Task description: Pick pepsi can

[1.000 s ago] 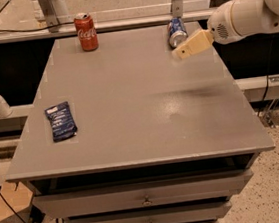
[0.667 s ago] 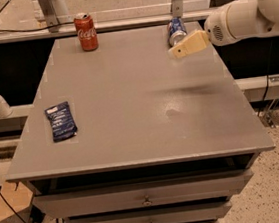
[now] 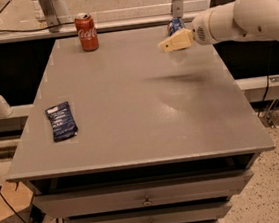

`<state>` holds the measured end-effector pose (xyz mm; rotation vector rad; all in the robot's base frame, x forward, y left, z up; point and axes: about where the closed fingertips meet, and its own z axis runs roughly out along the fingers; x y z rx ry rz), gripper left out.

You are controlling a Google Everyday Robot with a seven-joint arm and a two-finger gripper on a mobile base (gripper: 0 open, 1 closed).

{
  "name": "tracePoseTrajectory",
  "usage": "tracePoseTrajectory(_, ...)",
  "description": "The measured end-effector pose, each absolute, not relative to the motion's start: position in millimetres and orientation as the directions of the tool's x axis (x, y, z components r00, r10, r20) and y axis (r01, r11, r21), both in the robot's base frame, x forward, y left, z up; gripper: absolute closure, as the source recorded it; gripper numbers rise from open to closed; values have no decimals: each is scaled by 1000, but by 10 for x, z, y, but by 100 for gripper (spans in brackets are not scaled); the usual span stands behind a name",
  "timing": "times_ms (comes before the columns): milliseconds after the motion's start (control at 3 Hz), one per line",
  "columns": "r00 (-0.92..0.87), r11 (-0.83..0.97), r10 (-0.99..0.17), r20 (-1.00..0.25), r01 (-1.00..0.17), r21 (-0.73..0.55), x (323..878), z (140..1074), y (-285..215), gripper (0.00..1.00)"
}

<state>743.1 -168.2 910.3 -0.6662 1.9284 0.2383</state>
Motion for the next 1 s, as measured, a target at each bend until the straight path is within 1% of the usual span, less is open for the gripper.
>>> tracePoseTrajectory(667,-343,843,-321,-883,-528,-101,7977,8750,-1670,0)
tracePoseTrajectory(1000,-375,868,-275,-885,-492,-61,8222,8582,-1772,0)
